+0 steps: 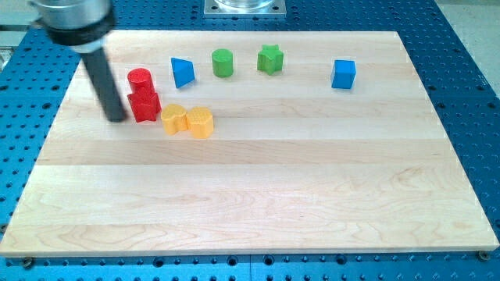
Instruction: Move the red circle into the triangle
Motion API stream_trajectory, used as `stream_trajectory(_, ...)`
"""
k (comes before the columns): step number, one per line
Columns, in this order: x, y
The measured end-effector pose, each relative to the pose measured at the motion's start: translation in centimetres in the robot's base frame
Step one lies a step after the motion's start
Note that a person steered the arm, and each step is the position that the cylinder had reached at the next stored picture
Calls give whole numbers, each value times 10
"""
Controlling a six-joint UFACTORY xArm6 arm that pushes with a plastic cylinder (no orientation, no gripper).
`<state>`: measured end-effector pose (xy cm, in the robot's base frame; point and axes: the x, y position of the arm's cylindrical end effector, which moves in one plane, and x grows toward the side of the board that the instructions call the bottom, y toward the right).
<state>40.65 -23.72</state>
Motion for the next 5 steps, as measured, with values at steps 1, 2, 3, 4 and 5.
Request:
stream_trajectory(1, -14, -22)
stream_trajectory(2, -50, 17)
stream_trajectory(3, -74, 54)
stream_trajectory(4, -91, 85)
stream_trajectory(5, -113, 103)
